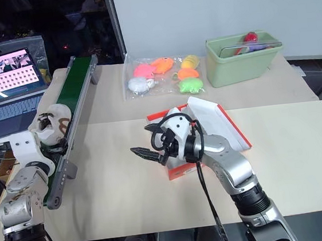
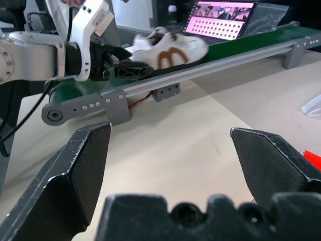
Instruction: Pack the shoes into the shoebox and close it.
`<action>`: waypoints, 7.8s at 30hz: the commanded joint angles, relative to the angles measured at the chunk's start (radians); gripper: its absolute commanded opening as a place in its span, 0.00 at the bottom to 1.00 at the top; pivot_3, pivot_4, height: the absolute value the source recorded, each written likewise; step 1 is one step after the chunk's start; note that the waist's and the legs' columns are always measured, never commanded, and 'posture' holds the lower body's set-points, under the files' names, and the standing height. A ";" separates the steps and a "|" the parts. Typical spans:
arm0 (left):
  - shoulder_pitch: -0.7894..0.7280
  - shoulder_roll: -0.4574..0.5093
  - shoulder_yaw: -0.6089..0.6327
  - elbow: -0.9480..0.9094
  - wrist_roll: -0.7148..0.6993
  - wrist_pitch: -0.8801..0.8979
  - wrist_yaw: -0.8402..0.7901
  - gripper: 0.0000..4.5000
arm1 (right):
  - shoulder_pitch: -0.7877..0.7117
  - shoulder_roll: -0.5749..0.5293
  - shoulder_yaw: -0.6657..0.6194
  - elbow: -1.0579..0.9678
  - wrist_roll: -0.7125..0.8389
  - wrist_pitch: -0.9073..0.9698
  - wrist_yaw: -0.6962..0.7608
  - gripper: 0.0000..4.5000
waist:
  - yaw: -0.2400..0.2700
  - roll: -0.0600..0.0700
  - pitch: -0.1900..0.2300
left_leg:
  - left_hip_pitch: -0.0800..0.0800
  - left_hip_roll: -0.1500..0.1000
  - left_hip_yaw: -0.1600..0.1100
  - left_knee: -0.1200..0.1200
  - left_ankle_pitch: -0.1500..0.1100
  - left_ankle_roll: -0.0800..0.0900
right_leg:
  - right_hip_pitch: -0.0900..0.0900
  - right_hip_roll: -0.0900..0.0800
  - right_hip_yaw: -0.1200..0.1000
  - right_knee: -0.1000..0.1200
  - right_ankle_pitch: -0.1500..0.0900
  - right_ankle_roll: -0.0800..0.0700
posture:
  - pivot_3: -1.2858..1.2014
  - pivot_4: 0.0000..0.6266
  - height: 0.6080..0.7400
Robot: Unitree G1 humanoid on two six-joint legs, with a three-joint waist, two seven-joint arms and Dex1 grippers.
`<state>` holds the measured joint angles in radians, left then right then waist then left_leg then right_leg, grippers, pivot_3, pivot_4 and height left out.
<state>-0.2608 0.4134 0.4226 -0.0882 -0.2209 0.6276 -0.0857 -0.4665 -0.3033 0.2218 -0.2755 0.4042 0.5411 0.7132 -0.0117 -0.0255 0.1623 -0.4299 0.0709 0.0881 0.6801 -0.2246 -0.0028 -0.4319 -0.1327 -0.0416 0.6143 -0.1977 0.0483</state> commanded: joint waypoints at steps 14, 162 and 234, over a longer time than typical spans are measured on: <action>-0.143 -0.004 0.026 -0.094 -0.057 0.055 0.074 0.57 | -0.186 0.063 -0.134 0.028 0.092 0.178 -0.143 1.00 | 0.005 -0.001 0.000 | 0.001 0.000 -0.002 -0.001 0.001 -0.001 | 0.003 0.000 -0.001 0.001 0.000 0.000 | 0.52 0.24 0.92; 0.236 0.214 -0.362 -0.544 -0.189 -0.229 -0.600 1.00 | -0.577 -0.265 0.123 0.684 0.175 0.783 -0.035 0.03 | 0.000 0.002 0.001 | -0.009 0.000 0.000 -0.001 -0.002 0.003 | -0.007 0.001 0.001 -0.001 -0.001 0.000 | 0.52 0.24 0.92; 0.064 0.194 -0.420 -0.379 -0.197 -0.233 -0.721 1.00 | 0.259 0.096 -0.715 0.039 0.134 0.362 -0.573 0.00 | 0.000 0.003 0.000 | 0.010 -0.003 -0.004 -0.002 -0.002 0.003 | 0.009 0.002 0.004 0.000 -0.007 -0.002 | 0.52 0.24 0.92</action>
<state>-0.1855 0.5998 -0.0179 -0.4368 -0.3997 0.3958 -0.8062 -0.1845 -0.2306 -0.4381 -0.2231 0.4849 0.9261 0.1738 -0.0122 -0.0226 0.1620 -0.4207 0.0679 0.0837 0.6783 -0.2261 0.0005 -0.4235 -0.1308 -0.0375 0.6139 -0.2047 0.0458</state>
